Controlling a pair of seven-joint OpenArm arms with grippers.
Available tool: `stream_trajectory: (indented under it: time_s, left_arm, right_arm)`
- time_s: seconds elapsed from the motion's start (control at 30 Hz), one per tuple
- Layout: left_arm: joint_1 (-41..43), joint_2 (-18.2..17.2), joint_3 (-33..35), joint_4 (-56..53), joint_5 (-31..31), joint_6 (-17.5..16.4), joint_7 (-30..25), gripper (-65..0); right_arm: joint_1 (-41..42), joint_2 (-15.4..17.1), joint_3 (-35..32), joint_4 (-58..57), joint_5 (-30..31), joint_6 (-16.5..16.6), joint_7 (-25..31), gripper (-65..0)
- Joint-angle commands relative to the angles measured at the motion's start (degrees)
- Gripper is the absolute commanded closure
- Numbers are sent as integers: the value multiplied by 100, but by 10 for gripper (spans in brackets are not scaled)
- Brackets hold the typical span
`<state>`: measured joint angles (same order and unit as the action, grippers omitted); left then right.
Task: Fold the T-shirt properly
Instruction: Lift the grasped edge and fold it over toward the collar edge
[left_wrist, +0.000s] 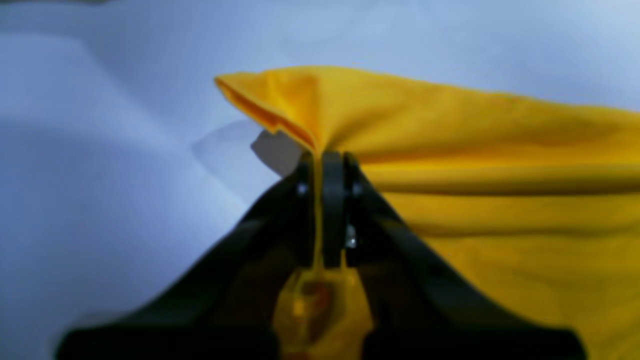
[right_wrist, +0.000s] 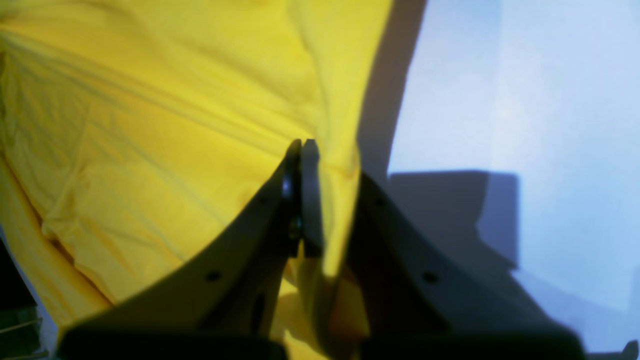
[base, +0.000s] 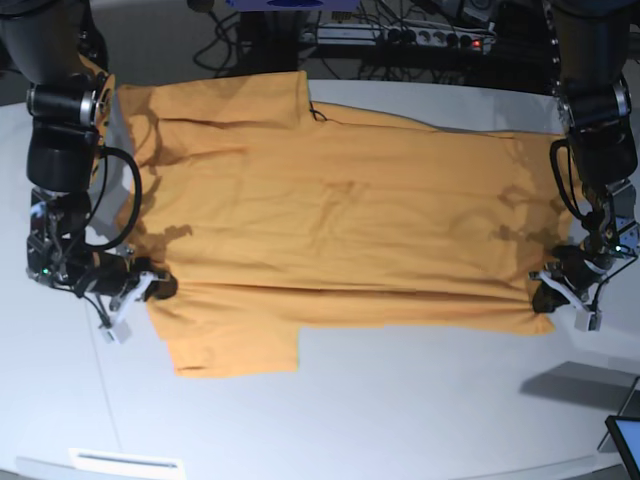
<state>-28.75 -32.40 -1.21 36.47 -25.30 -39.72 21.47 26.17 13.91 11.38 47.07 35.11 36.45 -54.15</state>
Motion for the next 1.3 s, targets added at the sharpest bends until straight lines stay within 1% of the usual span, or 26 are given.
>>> stream_trajectory:
  time_s: [0.0, 0.23, 0.3, 0.47, 0.57, 0.63, 0.77, 0.93, 1.07, 1.27]
  left_arm:
    - [-136, -122, -33, 173, -68, 12, -147, 0]
    - [58, -272, -41, 489, -103, 12, -147, 0]
    - [75, -369, -41, 498, -103, 12, -147, 0]
    - [93, -386, -50, 604, -103, 3, -147, 0]
    - [277, -395, -41, 850, -103, 3, -139, 0]
    - [427, -474, -41, 1114, -103, 3, 20, 0]
    - [647, -509, -50, 1782, -103, 3, 424, 0]
    - [998, -623, -50, 2380, -103, 3, 486, 0]
    - [1060, -711, -50, 2432, -94, 3, 653, 0]
    - [1288, -887, -50, 2450, -103, 3, 661, 0]
  right_arm:
    - [139, 81, 10, 106, -17, 8, 4, 0]
    - [24, 90, 1, 792, -17, 8, 4, 0]
    - [16, 90, 1, 941, -26, 8, -110, 0]
    - [-151, 90, 1, 1425, -26, 8, -295, 0]
    - [-266, 81, 1, 1759, -26, 8, -418, 0]
    - [-310, 81, 1, 1961, -26, 8, -515, 0]
    - [-477, 81, 1, 2401, -26, 8, -673, 0]
    - [-723, 81, 10, 2963, -26, -18, -919, 0]
    - [-934, 81, 18, 3236, -17, -18, -1007, 0]
    - [-1303, 90, 18, 3623, -17, -27, -1016, 0]
